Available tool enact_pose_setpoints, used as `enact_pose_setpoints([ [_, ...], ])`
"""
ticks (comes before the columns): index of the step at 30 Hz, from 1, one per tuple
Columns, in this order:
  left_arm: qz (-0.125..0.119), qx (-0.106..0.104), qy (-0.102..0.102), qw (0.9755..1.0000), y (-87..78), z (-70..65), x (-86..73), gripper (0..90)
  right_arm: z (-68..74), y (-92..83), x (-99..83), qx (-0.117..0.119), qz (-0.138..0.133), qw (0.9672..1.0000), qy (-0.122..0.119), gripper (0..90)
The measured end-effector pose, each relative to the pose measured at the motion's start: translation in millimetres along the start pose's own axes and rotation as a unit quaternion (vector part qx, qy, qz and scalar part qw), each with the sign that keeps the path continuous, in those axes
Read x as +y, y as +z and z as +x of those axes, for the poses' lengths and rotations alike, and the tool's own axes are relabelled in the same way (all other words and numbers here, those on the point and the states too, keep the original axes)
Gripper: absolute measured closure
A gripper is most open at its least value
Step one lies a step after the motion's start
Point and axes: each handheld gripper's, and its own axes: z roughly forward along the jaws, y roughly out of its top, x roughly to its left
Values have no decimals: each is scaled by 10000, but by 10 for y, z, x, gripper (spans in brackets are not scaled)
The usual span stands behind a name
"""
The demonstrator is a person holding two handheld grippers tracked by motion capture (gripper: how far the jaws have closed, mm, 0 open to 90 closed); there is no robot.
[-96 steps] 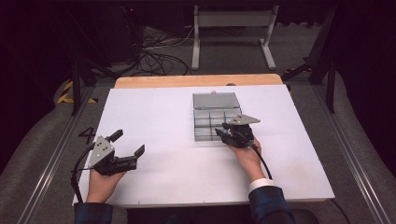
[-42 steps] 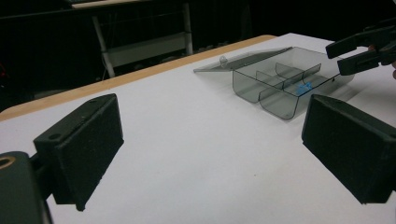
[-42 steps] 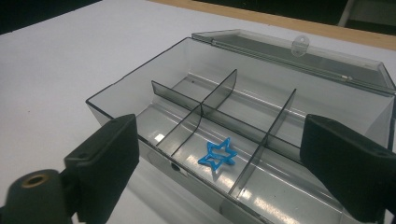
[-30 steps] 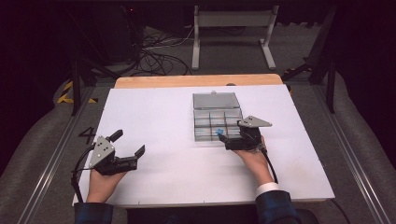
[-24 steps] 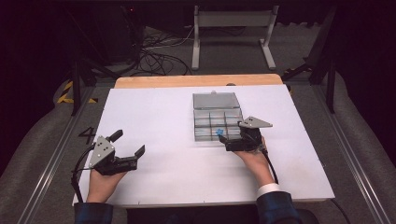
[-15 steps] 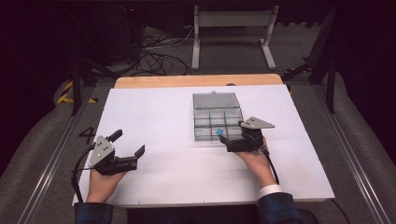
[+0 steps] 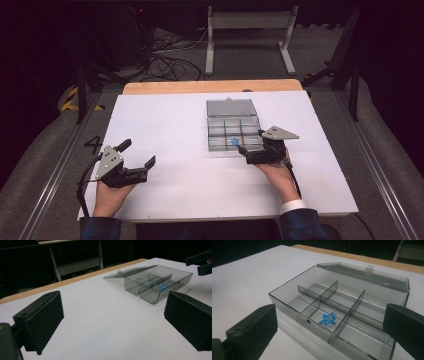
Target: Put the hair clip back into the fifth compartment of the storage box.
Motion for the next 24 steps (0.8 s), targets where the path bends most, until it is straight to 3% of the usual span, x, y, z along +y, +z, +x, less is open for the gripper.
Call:
enact_pose_setpoints([
  [24,10,23,2,10000,5,2,-7,29,-109,-237,-31,-84,-315,9994,98,0],
])
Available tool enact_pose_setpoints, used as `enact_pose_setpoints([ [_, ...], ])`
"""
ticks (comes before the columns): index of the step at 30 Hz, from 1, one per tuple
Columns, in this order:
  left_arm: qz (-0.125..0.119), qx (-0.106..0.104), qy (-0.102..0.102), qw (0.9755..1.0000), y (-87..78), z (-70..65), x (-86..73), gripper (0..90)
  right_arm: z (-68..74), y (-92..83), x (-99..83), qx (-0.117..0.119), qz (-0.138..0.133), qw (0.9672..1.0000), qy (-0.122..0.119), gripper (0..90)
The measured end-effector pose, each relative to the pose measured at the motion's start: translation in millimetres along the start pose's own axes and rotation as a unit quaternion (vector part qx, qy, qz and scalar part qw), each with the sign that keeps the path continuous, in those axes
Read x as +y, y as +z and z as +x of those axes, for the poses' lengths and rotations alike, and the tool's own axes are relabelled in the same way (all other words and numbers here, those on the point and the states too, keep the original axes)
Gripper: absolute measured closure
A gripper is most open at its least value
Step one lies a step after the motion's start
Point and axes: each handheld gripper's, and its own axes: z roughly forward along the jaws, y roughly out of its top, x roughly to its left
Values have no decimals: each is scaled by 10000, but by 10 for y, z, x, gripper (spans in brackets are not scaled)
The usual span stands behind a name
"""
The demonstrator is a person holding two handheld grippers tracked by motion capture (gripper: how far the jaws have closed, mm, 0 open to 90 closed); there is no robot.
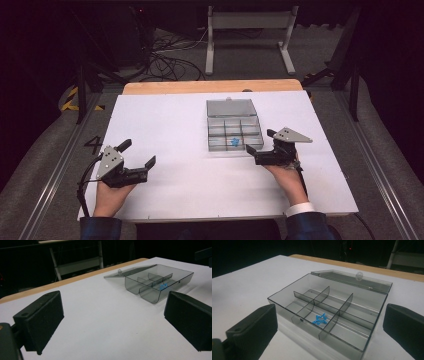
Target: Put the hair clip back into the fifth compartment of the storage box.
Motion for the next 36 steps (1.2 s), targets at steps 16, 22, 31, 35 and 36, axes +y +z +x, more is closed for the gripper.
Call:
enact_pose_setpoints([
  [16,-1,12,-3,10000,-12,6,5,31,-94,-177,-11,-36,-164,9997,182,0],
  [22,6,15,-7,10000,-10,-2,5,31,-133,-248,-5,-43,-247,9994,232,0],
  [31,3,21,-3,10000,-22,7,10,32,-174,-341,-14,-24,-305,9993,236,0],
  [35,-7,29,5,10000,-20,2,10,32,-188,-389,-16,-3,-340,9992,231,0],
  [36,-5,30,7,10000,-20,2,10,32,-191,-399,-19,-6,-342,9991,233,0],
])
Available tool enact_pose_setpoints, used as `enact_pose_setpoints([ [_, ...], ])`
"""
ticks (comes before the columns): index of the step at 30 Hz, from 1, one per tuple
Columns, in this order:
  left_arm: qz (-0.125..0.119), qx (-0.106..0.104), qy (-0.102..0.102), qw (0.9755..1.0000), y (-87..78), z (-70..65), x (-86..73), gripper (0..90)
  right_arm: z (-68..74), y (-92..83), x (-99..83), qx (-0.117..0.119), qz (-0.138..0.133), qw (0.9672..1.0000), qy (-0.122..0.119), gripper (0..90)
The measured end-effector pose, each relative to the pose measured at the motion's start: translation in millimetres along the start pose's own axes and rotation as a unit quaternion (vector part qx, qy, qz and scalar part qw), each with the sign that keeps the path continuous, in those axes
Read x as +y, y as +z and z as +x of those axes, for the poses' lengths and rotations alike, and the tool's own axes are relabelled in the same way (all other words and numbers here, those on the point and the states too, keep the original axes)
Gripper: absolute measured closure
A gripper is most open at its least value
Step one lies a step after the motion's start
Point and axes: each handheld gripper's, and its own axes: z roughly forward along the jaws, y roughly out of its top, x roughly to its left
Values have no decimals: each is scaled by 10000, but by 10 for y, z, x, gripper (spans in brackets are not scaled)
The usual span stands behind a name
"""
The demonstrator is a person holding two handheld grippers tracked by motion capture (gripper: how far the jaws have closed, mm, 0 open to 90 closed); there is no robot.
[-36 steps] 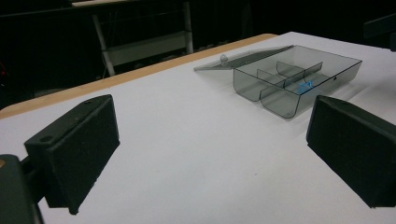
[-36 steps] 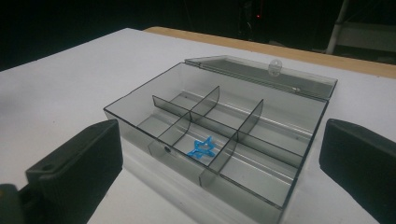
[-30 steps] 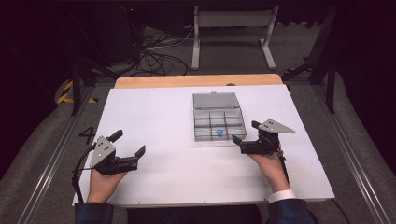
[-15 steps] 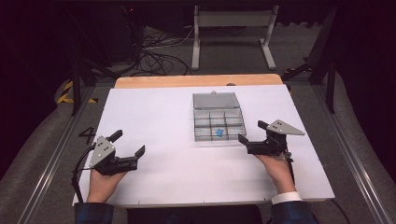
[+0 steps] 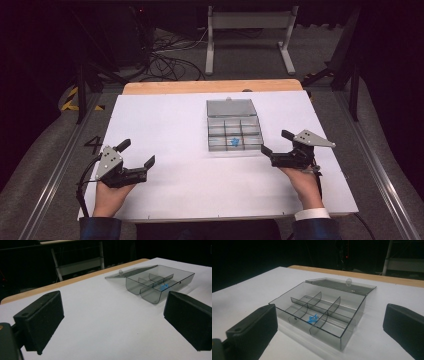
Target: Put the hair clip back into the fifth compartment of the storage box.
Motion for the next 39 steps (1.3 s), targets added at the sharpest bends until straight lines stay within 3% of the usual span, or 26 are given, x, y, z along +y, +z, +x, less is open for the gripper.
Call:
enact_pose_setpoints([
  [39,21,56,14,10000,-4,23,-14,33,-110,-235,-192,-135,-29,9998,126,0],
])
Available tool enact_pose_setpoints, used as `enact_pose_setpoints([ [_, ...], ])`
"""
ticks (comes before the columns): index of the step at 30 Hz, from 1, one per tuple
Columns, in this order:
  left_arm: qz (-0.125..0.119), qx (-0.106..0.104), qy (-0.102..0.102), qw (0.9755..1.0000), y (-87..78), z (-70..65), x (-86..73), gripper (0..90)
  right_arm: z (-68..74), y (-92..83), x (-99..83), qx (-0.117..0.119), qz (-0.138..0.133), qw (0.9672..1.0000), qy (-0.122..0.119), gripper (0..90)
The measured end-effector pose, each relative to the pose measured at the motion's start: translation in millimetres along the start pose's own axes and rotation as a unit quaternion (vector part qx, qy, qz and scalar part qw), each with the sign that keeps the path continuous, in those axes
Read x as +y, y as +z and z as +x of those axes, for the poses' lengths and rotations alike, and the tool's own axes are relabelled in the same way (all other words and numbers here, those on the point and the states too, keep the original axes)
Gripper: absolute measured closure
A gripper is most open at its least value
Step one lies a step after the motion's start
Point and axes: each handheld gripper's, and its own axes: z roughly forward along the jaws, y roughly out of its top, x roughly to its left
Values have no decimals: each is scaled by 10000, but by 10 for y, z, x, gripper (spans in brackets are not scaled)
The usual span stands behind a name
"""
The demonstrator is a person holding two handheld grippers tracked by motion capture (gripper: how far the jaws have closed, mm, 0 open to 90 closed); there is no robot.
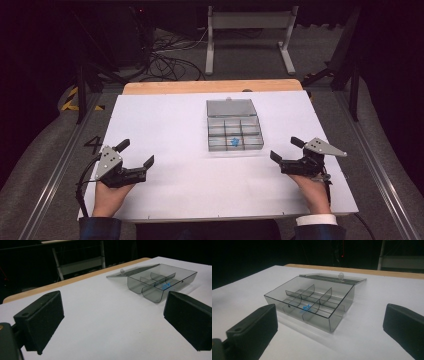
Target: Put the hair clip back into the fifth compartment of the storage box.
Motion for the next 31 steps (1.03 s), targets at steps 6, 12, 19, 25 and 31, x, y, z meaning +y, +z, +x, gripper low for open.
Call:
enact_pose_setpoints([
  [6,1,5,-15,10000,2,7,-7,33,-13,-28,3,-8,-68,10000,-31,0],
  [12,15,3,-1,10000,4,12,-10,33,-46,-55,7,-59,-111,9999,-13,0],
  [19,1,-2,-31,10000,1,12,-9,34,-34,-42,8,-41,-79,9999,-55,1],
  [25,6,-9,-28,10000,0,17,-8,33,-34,-35,7,-65,-70,9999,-98,1],
  [31,10,-23,-36,10000,-1,22,-12,36,-40,-24,-4,-133,43,9998,-157,1],
])
